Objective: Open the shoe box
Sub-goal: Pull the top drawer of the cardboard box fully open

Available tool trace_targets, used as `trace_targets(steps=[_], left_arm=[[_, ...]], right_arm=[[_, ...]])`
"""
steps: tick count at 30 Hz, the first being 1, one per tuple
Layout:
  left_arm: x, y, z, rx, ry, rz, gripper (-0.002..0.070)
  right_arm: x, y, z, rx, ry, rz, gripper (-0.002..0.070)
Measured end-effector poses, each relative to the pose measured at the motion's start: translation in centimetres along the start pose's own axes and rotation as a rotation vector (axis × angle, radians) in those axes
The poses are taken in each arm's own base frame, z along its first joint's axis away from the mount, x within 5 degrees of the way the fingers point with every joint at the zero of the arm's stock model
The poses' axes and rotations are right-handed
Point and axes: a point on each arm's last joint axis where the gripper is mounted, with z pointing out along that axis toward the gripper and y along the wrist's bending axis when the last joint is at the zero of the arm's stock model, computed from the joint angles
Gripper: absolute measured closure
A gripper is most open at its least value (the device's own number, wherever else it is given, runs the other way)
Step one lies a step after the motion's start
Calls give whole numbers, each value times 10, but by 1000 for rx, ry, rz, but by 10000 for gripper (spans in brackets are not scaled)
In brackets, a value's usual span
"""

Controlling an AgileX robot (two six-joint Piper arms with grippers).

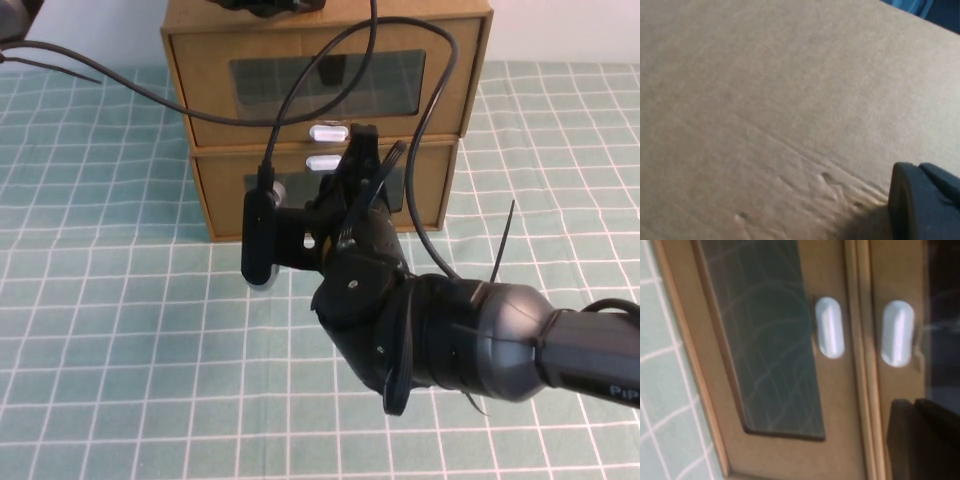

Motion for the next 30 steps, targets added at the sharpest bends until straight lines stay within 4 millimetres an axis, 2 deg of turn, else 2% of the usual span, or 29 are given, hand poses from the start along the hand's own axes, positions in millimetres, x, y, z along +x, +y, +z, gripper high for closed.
trace_targets(steps=[6, 15, 20, 24, 30], left_arm=[[3, 1, 4, 17, 9, -10, 680], [3, 1, 4, 19, 7, -10, 680], [2, 1, 4, 21, 8, -8, 680], [3, 1, 4, 22, 9, -8, 680], [3, 1, 4, 22, 9, -8, 680]], right_arm=[[2, 0, 7, -37, -35, 4, 648], [18, -3, 30, -94, -56, 24, 443], [12, -8, 42, -76, -64, 44, 423], [6, -3, 56, -71, -59, 46, 420], [10, -1, 66, -57, -28, 46, 420]])
